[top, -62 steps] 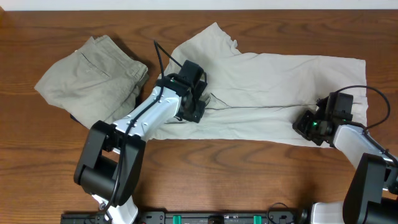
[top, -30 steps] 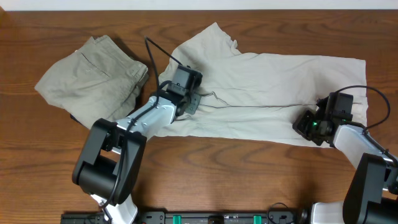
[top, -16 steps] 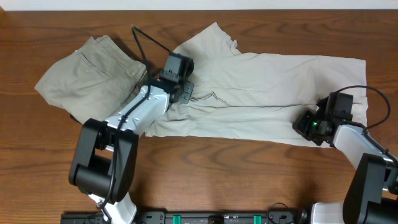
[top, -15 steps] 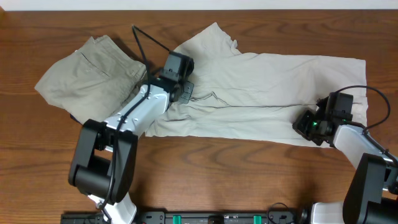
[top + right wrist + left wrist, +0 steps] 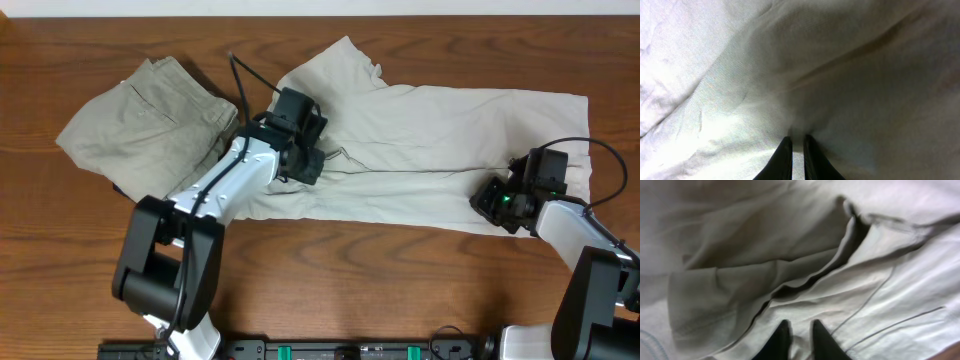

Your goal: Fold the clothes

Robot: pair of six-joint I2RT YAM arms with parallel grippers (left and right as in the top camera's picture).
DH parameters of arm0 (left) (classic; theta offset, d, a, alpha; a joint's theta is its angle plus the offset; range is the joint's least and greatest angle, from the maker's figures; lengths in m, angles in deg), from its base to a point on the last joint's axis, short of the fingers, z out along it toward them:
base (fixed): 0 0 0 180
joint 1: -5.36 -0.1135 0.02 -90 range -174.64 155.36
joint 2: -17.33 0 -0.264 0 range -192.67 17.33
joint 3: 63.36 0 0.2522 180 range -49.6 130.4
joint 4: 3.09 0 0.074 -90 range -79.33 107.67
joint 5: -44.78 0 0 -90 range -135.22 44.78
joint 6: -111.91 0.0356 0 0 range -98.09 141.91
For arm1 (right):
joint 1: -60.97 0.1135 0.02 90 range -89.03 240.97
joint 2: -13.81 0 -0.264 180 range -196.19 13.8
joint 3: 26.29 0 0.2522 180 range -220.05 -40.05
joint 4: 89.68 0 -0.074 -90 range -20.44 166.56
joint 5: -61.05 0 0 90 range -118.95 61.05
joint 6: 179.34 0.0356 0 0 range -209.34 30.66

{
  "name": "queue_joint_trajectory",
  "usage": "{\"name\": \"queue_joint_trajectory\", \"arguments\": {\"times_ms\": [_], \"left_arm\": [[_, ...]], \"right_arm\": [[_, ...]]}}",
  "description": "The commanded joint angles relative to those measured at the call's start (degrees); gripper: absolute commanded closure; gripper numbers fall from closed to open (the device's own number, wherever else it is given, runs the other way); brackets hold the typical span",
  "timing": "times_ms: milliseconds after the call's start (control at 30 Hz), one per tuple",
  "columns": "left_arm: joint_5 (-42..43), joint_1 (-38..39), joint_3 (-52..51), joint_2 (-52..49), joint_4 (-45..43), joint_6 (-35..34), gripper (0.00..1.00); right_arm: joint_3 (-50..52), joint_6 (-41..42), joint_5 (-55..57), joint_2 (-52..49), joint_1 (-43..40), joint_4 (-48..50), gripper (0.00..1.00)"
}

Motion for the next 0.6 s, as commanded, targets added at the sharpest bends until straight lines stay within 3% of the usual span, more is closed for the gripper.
{"name": "queue_joint_trajectory", "arguments": {"times_ms": [0,300,567], "left_arm": [[-3.06,-0.2,0.07,-1.51,0.22,-2.1,0.9],[-5.55,-0.2,0.07,-7.82,-0.59,-2.05,0.94],[-8.66,-0.2,0.55,-10.01,-9.92,1.18,0.94]], "right_arm": [[2.58,0.61,10.84,-2.45,-0.07,-1.64,0.89],[2.58,0.63,10.84,-2.45,-0.07,-1.27,0.89],[2.58,0.63,10.84,-2.45,-0.07,-1.25,0.89]]}}
